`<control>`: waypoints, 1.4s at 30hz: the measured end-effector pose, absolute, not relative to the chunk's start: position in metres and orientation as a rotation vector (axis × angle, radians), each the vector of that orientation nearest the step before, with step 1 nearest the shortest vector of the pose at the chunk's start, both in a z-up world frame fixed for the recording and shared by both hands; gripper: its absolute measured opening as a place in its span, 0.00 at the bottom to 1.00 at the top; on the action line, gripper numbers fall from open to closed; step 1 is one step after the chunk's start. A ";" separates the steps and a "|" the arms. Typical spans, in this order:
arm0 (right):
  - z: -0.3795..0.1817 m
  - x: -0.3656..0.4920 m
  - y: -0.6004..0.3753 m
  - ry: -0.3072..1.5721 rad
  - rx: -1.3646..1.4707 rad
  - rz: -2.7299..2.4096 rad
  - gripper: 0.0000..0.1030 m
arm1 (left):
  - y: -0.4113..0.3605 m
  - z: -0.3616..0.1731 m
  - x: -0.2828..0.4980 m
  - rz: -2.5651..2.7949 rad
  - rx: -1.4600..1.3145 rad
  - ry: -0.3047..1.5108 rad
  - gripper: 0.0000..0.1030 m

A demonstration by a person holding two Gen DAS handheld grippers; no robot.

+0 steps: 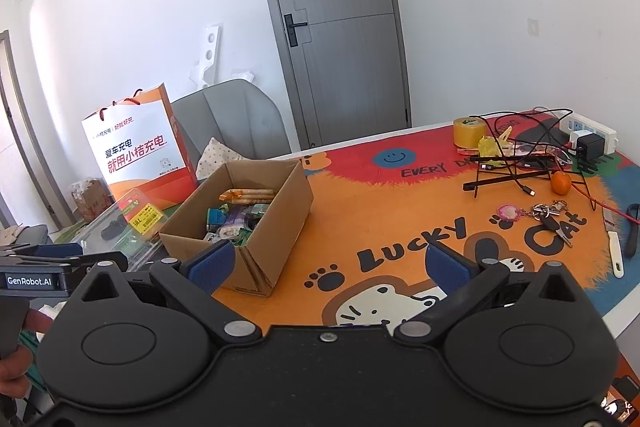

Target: Organize snacks

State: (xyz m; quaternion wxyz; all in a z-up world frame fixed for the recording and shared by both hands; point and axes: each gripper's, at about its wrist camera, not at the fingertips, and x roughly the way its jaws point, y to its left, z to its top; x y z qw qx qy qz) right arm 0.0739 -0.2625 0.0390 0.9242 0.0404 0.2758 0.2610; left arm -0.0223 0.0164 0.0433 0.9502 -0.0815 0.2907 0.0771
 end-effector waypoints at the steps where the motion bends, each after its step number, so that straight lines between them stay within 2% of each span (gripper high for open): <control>1: 0.038 0.074 -0.263 0.566 0.083 0.535 1.00 | 0.016 0.043 -0.022 0.157 -0.165 0.592 1.00; 42: 0.033 0.079 -0.266 0.578 0.088 0.517 1.00 | 0.016 0.040 -0.019 0.152 -0.177 0.600 1.00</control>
